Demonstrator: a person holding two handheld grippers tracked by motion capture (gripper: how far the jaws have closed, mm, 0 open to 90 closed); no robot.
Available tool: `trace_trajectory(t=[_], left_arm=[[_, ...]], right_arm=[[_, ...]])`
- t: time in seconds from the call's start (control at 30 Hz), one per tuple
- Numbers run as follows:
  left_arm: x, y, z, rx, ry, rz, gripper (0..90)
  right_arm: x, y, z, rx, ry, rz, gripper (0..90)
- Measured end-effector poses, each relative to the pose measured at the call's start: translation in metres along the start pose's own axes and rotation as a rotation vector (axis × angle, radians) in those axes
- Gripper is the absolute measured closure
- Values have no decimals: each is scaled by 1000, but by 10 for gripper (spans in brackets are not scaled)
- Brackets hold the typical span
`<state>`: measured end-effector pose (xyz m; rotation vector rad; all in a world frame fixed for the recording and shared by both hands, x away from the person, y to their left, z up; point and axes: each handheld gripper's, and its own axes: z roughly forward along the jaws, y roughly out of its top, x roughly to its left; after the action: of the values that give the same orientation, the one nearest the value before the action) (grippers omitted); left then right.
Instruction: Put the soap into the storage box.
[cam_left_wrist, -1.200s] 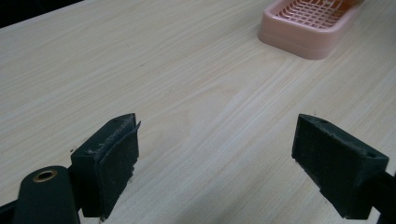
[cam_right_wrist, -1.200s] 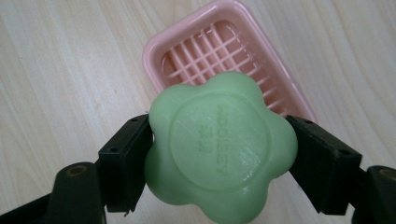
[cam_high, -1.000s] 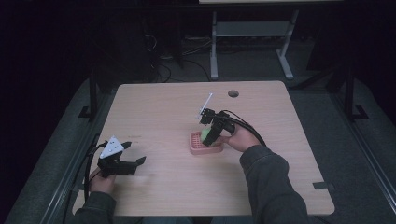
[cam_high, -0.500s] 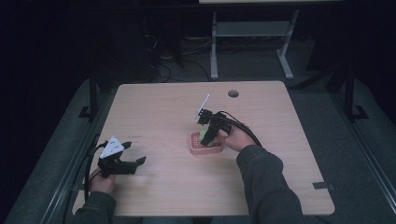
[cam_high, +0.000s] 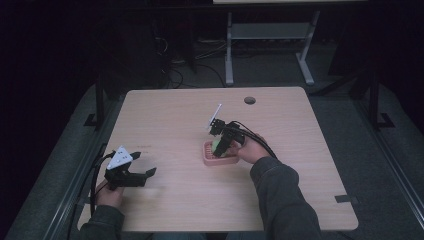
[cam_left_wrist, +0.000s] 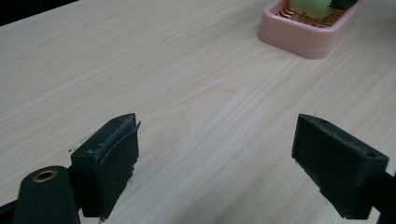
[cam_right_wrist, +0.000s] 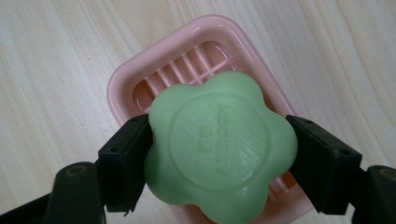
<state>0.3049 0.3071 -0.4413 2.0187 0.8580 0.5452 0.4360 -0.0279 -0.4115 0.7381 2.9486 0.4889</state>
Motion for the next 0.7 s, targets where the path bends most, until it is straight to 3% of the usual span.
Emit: trace_trajectory(t=[0.7], left_arm=[[0,0,0,-2,1,-1,144]], right_arm=[[1,1,4,13,-22,-6,256]])
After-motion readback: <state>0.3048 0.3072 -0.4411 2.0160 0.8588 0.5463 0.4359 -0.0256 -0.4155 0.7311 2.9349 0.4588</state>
